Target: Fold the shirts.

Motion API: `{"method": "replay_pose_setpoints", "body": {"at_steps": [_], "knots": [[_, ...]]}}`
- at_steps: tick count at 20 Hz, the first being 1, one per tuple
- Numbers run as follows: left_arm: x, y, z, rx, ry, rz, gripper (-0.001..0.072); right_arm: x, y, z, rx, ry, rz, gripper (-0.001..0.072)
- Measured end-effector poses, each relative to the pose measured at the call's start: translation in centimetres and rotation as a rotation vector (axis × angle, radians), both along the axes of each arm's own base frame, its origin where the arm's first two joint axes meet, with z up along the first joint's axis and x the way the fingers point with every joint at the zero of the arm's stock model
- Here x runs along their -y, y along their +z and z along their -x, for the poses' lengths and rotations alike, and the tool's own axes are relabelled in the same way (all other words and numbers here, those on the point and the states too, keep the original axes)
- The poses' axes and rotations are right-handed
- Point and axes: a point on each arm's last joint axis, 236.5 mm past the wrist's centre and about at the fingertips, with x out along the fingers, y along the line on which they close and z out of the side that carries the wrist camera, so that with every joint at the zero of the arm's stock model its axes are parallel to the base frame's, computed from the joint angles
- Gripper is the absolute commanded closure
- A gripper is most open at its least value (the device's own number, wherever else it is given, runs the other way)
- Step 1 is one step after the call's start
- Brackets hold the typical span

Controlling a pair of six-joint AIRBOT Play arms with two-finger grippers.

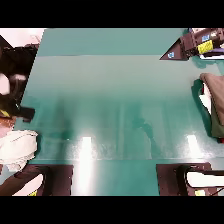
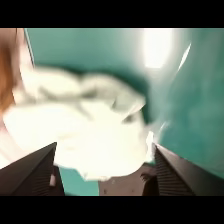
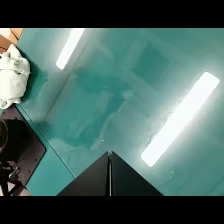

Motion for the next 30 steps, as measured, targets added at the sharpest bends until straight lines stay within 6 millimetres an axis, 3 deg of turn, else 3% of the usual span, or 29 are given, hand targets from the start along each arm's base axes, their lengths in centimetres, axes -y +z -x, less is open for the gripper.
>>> {"method": "replay_pose_setpoints", "body": {"at_steps": [3, 6, 7, 8, 9, 10, 12, 14, 17, 19, 21, 24, 26, 28, 30], "knots": [[-0.7, -4.8, 3.3, -0.092, 0.062, 0.009, -0.0013, 0.0, 0.0, 0.0, 0.007, 0.005, 0.001, 0.0696], [-1.0, -7.5, 5.5, -0.143, 0.09, 0.011, -0.0005, 0.0, 0.0, 0.0, 0.012, 0.008, 0.002, 0.0696], [-1.1, -8.0, 5.8, -0.146, 0.094, 0.009, 0.0192, 0.0, 0.0, -0.1, 0.013, 0.008, 0.002, 0.0696], [-1.1, -8.3, 6.2, -0.155, 0.102, 0.006, 0.0456, 0.0, 0.0, 0.0, 0.013, 0.008, 0.002, 0.0696], [-1.2, -8.5, 6.4, -0.158, 0.108, 0.004, 0.0627, 0.0, 0.0, -0.1, 0.013, 0.008, 0.002, 0.0696], [-1.1, -8.7, 6.6, -0.159, 0.112, 0.007, 0.0677, 0.0, 0.0, -0.1, 0.014, 0.009, 0.002, 0.0696], [-1.1, -8.7, 6.5, -0.153, 0.118, 0.008, 0.0678, 0.0, 0.0, -0.1, 0.015, 0.009, 0.002, 0.0696], [-0.8, -7.7, 4.9, -0.103, 0.119, 0.026, 0.0678, 0.0, 0.0, -0.1, 0.015, 0.009, 0.002, 0.0696], [1.3, -2.8, -0.4, 0.081, 0.049, 0.092, 0.0678, 0.0, 0.0, -0.1, 0.015, 0.009, 0.001, 0.0696], [4.3, 2.5, -4.4, 0.241, -0.048, 0.167, 0.0677, 0.0, 0.1, -0.1, 0.016, 0.007, 0.0, 0.0696], [8.5, 8.4, -6.9, 0.382, -0.168, 0.286, 0.0677, 0.0, 0.1, -0.1, 0.01, 0.002, -0.002, 0.0696], [15.7, 16.6, -7.8, 0.556, -0.373, 0.487, 0.0678, 0.0, 0.1, -0.1, -0.006, -0.013, -0.007, 0.0696], [20.0, 20.7, -7.2, 0.64, -0.516, 0.591, 0.0678, -0.1, 0.2, -0.1, -0.024, -0.027, -0.016, 0.0696], [23.6, 23.0, -6.4, 0.682, -0.644, 0.661, 0.0677, -0.4, 0.6, 0.0, -0.031, -0.032, -0.035, 0.0696], [26.6, 23.3, -6.5, 0.677, -0.732, 0.706, 0.0677, -0.7, 1.3, 0.1, -0.016, -0.041, -0.055, 0.0696]]}}
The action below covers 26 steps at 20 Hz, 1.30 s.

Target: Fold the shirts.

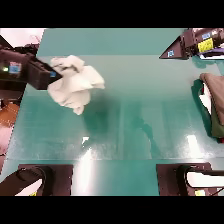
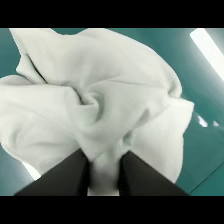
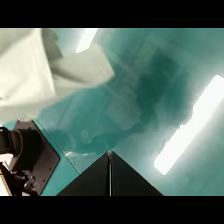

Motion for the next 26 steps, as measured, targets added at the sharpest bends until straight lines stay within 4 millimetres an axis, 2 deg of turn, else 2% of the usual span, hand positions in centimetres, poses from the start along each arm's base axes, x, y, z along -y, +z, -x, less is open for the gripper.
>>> {"method": "replay_pose_setpoints", "body": {"at_steps": [2, 4, 5, 6, 7, 8, 10, 13, 16, 18, 20, 22, 24, 26], "knots": [[2.6, -1.7, -0.7, -0.034, -0.068, -0.013, 0.0676, -0.2, 1.0, 0.0, 0.029, -0.015, -0.019, 0.0695], [5.4, -5.1, -1.7, -0.114, -0.142, -0.041, 0.0674, -0.3, 2.2, 0.1, 0.065, -0.032, -0.032, 0.0696], [6.9, -7.2, -2.2, -0.162, -0.18, -0.049, 0.0438, -0.3, 2.7, 0.2, 0.08, -0.038, -0.037, 0.0696], [8.4, -9.2, -2.8, -0.205, -0.21, -0.049, 0.0148, -0.3, 3.1, 0.3, 0.093, -0.044, -0.04, 0.0696], [9.4, -10.9, -3.4, -0.24, -0.224, -0.046, 0.0091, -0.3, 3.5, 0.4, 0.104, -0.049, -0.042, 0.0696], [9.9, -12.5, -4.0, -0.276, -0.223, -0.048, 0.0088, -0.3, 3.8, 0.5, 0.114, -0.052, -0.045, 0.0696], [9.1, -14.5, -5.2, -0.337, -0.19, -0.052, 0.0089, -0.3, 4.0, 0.5, 0.123, -0.056, -0.047, 0.0696], [5.5, -15.9, -5.5, -0.435, -0.119, -0.061, 0.0089, -0.3, 4.3, 0.5, 0.133, -0.063, -0.051, 0.0696], [2.0, -17.9, -4.0, -0.506, -0.028, -0.048, 0.0089, -0.3, 4.4, 0.5, 0.137, -0.065, -0.052, 0.0696], [0.5, -20.8, -2.1, -0.557, 0.031, -0.032, 0.0089, -0.3, 4.5, 0.4, 0.14, -0.069, -0.054, 0.0696], [0.5, -24.2, 0.4, -0.627, 0.075, 0.028, 0.0089, -0.3, 4.6, 0.3, 0.143, -0.071, -0.055, 0.0696], [1.2, -27.2, 1.7, -0.676, 0.127, 0.12, 0.0089, -0.3, 4.6, 0.2, 0.144, -0.073, -0.056, 0.0696], [2.1, -28.9, 1.5, -0.679, 0.192, 0.225, 0.0089, -0.3, 4.6, 0.2, 0.144, -0.073, -0.056, 0.0696], [2.6, -29.8, 0.3, -0.657, 0.261, 0.309, 0.0089, -0.3, 4.6, 0.2, 0.145, -0.073, -0.056, 0.0696]]}}
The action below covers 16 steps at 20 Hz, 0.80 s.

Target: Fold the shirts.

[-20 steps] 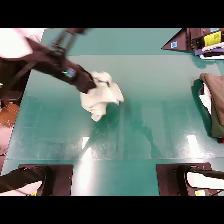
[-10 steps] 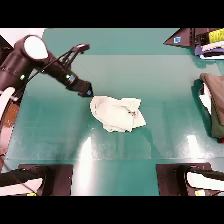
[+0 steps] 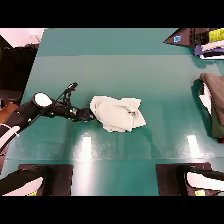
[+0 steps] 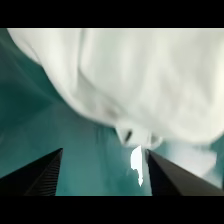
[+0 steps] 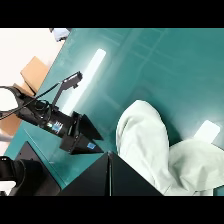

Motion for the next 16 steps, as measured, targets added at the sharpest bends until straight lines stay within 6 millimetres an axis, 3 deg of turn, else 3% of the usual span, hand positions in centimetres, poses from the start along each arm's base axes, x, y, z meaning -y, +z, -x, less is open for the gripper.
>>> {"method": "replay_pose_setpoints", "body": {"at_steps": [4, 5, 7, 8, 12, 16], "knots": [[1.0, -1.7, -1.9, 0.003, 0.107, 0.045, 0.009, 0.0, 0.0, 0.1, -0.002, 0.003, 0.001, 0.0695], [1.1, -2.1, -2.2, -0.002, 0.122, 0.05, 0.0133, 0.0, -0.1, 0.1, -0.003, 0.003, 0.002, 0.0696], [1.5, -2.4, -2.8, -0.006, 0.144, 0.062, 0.0524, 0.0, -0.1, 0.1, -0.004, 0.004, 0.003, 0.0696], [1.6, -2.4, -3.1, -0.003, 0.15, 0.066, 0.0679, 0.0, -0.1, 0.1, -0.004, 0.004, 0.003, 0.0695], [2.8, -0.2, -4.2, 0.042, 0.085, 0.086, 0.0678, 0.7, -1.1, 0.1, -0.02, -0.007, 0.049, 0.0696], [3.7, 5.9, -3.9, 0.139, -0.135, 0.071, 0.0677, 3.2, -6.2, 0.3, -0.138, -0.054, 0.186, 0.0696]]}}
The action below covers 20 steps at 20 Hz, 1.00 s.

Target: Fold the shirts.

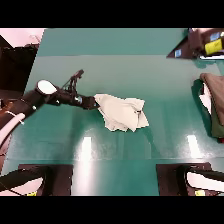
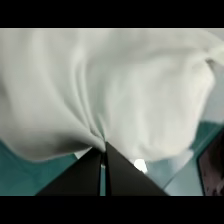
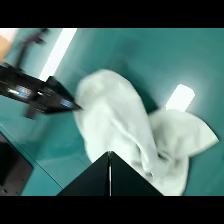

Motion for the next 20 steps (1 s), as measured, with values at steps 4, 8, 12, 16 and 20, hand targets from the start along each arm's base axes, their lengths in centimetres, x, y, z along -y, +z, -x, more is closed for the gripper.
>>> {"method": "replay_pose_setpoints", "body": {"at_steps": [4, 8, 12, 16, 20], "knots": [[-0.8, 7.2, 0.3, 0.169, -0.154, -0.072, 0.0677, 1.9, -8.6, 0.7, -0.196, -0.066, 0.078, 0.051], [-1.3, 11.6, 0.2, 0.277, -0.194, -0.104, 0.0677, 0.8, -17.5, 1.5, -0.369, -0.112, 0.026, 0.0225], [-1.6, 12.8, 0.1, 0.307, -0.202, -0.121, 0.0677, -2.3, -24.1, 1.9, -0.47, -0.129, -0.073, 0.0234], [-1.7, 13.1, 0.1, 0.311, -0.199, -0.126, 0.0677, -6.1, -28.6, 1.7, -0.508, -0.121, -0.113, 0.0265], [-1.8, 13.2, 0.1, 0.305, -0.194, -0.127, 0.0677, -9.1, -30.8, 1.7, -0.525, -0.086, -0.113, 0.0345]]}}
